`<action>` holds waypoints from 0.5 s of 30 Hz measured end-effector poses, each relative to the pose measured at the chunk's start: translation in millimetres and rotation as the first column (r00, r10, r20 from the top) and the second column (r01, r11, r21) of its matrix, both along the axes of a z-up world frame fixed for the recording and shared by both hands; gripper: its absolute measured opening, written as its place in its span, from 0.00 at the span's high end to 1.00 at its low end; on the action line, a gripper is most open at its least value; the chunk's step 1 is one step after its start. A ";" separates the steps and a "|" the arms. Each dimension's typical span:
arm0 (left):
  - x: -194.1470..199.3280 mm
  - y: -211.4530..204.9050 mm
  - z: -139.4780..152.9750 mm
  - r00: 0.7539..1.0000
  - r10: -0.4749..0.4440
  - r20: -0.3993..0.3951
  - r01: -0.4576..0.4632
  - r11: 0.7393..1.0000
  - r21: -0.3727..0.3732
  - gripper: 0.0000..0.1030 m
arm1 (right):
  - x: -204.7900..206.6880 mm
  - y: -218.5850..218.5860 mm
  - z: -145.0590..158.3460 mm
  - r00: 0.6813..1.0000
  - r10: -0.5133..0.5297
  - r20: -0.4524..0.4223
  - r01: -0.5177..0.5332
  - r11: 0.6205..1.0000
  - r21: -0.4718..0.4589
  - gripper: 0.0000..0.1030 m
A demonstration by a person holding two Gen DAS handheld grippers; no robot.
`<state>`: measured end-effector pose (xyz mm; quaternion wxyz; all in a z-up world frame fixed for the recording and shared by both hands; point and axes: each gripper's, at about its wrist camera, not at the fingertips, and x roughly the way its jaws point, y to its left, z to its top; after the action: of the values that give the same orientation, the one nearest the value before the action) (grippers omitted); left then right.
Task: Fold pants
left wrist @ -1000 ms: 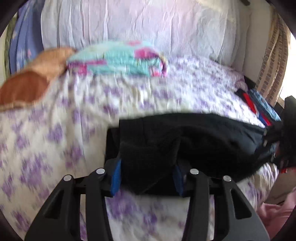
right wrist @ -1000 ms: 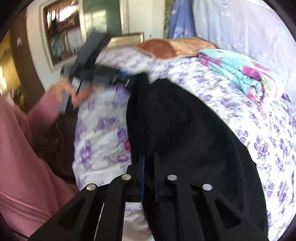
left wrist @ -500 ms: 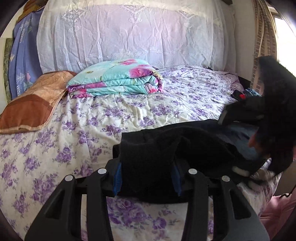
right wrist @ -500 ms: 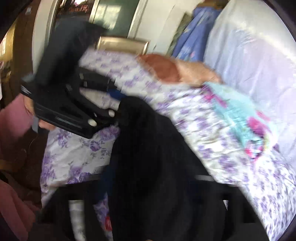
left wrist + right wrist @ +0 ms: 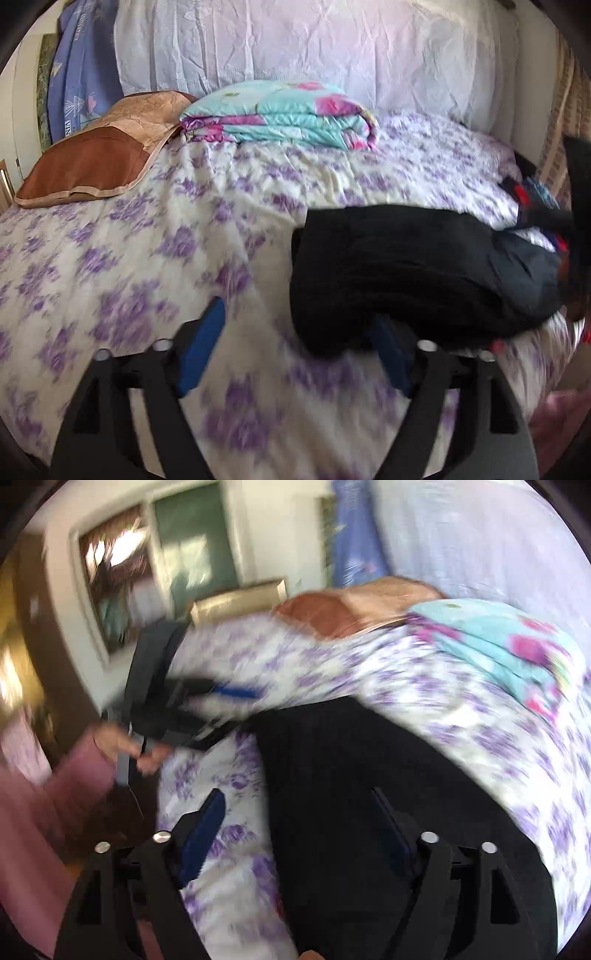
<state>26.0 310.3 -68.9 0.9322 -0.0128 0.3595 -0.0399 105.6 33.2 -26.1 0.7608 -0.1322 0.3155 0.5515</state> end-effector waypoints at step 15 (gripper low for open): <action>19.3 -82.3 84.1 0.975 -0.140 0.173 0.167 0.974 -0.152 0.13 | 158.3 -176.4 -33.0 0.846 -0.251 -0.471 0.307 0.951 0.045 0.12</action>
<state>45.3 227.9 15.2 0.9480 -0.0591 0.2785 -0.1426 263.9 -143.1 -59.1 0.7430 0.0950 0.4689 0.4681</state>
